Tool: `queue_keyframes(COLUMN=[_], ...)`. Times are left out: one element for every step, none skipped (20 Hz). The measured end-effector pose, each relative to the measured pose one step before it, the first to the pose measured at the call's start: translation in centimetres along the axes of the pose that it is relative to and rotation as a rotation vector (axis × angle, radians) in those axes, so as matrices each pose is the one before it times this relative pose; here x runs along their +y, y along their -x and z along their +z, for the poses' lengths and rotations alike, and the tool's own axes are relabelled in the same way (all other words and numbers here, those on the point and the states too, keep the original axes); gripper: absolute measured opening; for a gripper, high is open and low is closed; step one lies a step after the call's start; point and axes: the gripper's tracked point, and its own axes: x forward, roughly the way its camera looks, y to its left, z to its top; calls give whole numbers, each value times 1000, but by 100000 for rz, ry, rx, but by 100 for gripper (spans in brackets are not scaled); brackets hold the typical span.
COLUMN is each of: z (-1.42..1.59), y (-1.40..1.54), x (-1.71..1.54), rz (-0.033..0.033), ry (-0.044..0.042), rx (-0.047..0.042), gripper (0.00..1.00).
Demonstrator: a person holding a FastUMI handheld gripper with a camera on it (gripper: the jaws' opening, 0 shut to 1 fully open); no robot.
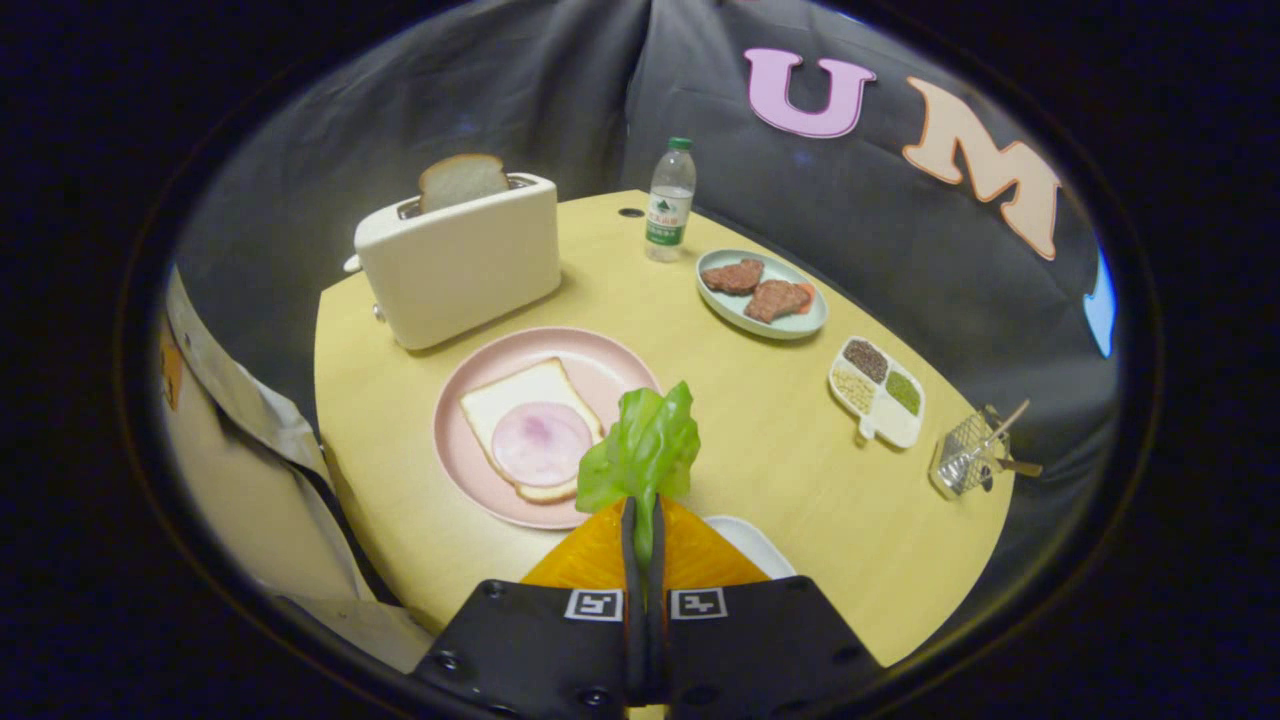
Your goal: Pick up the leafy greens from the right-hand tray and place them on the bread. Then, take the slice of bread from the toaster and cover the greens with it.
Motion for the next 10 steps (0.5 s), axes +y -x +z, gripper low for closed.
queue_keyframes(z=[588,472,626,474,562,502,491,476,405,245], y=[-312,-455,-486,-561,-464,-543,-504,-627,-503,-551], x=[477,529,608,585,566,589,611,597,660,712], rz=[729,775,1268,1185,1072,1143,1126,920,1298,1294], ry=[593,488,330,352,492,483,512,677,473,302], rx=[-295,-207,-487,-194,-279,-159,-183,-148,151,121], gripper=[4,4,4,3,3,3,3,3,4,4])
